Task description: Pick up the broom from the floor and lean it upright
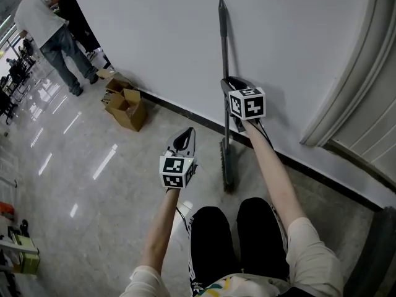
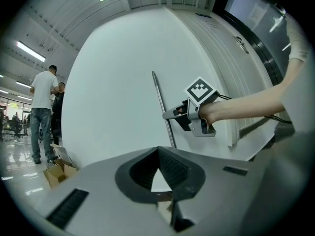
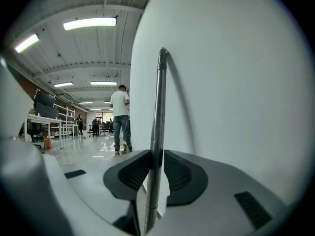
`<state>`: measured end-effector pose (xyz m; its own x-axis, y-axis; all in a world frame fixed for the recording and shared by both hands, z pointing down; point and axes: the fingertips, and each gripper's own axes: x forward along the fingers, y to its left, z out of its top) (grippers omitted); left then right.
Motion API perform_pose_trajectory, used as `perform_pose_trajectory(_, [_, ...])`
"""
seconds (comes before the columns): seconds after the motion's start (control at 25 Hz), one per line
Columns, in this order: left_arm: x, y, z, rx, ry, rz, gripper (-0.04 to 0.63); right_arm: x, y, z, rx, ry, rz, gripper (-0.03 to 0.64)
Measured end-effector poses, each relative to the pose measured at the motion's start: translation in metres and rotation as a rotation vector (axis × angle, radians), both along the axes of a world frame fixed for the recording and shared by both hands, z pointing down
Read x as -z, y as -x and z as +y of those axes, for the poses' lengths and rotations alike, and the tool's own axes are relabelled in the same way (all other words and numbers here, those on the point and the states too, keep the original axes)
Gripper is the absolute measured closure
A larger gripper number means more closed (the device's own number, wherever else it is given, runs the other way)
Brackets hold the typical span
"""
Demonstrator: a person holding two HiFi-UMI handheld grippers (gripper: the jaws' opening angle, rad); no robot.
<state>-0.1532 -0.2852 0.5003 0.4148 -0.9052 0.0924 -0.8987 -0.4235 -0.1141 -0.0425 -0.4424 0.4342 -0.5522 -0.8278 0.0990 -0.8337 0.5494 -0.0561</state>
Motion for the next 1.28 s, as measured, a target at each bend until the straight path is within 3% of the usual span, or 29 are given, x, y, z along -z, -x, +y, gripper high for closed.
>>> perform_pose_trajectory(0.32, [-0.004,0.006,0.002,0.004,0.013,-0.001,0.551,-0.002,-0.005,0.000,-0.006,0.000,-0.040,0.529])
perform_pose_trajectory(0.52, [-0.009,0.016,0.004,0.021,0.030,0.026,0.552,-0.007,-0.020,0.001,-0.048,0.005,-0.089,0.429])
perform_pose_trajectory(0.6, [-0.008,0.017,0.003,0.023,0.032,0.033,0.551,-0.007,-0.025,0.003,-0.049,0.008,-0.096,0.426])
perform_pose_trajectory(0.84, [0.003,0.003,0.001,0.004,0.005,0.012,0.552,0.007,-0.034,0.011,-0.072,-0.074,-0.008,0.426])
perform_pose_trajectory(0.96, [0.001,-0.003,0.000,-0.014,0.004,0.010,0.551,0.015,-0.039,0.014,-0.084,-0.118,-0.027,0.426])
perform_pose_trajectory(1.08, [0.004,-0.007,0.000,-0.010,-0.001,0.030,0.551,0.026,-0.047,0.019,-0.075,-0.133,-0.077,0.426])
perform_pose_trajectory(1.28, [0.018,-0.009,-0.006,0.007,-0.007,0.106,0.551,0.037,-0.051,0.031,-0.046,-0.152,-0.054,0.426])
